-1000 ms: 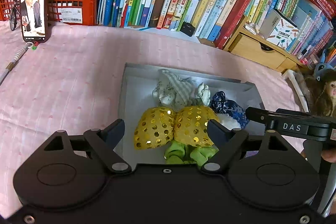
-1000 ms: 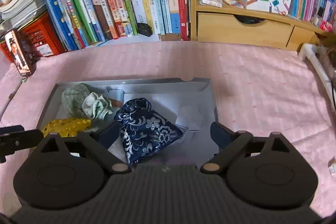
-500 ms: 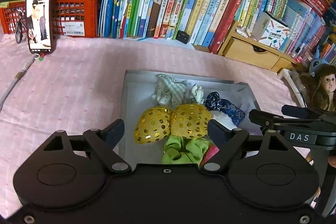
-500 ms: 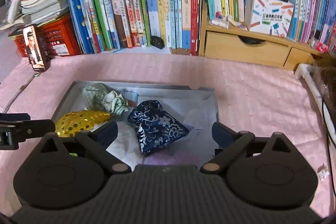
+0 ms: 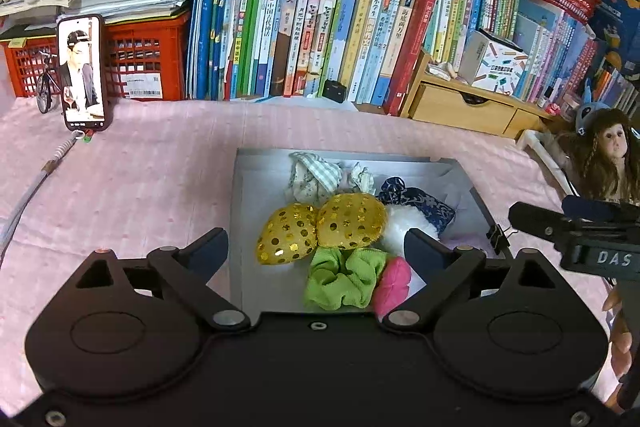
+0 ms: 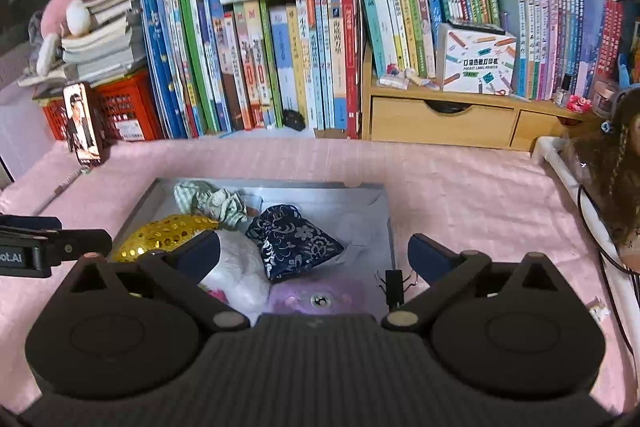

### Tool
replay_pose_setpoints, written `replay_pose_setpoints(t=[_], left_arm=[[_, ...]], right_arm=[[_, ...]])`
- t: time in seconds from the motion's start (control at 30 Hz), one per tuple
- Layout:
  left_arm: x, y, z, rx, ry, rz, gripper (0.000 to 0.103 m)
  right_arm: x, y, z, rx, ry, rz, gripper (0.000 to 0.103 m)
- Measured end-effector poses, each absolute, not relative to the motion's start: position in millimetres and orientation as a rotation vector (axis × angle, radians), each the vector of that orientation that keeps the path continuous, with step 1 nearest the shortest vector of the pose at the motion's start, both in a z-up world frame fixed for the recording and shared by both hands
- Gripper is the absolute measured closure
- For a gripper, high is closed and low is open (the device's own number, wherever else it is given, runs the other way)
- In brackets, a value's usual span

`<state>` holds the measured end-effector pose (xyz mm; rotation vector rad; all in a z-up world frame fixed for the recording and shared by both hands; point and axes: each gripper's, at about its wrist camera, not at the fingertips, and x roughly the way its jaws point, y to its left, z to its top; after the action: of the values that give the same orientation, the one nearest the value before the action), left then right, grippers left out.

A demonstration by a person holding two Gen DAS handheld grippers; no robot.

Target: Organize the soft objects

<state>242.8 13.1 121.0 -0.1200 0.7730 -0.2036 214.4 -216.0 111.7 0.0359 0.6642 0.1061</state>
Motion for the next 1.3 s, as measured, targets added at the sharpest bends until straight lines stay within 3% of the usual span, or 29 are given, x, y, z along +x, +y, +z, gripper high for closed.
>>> replay_pose_setpoints(t=[0.53,1.3], left_arm=[[203.6,7.0,115.0,-0.044,0.627,-0.182,0.007],[126.5,5.5,104.6,-0.009,0.543,-0.232,0.006]], right_arm=[[181.0,-229.5,106.7,0.103,0.526,0.070,0.000],[99.2,-209.8,100.1,-0.069,0.325,0.065,0.000]])
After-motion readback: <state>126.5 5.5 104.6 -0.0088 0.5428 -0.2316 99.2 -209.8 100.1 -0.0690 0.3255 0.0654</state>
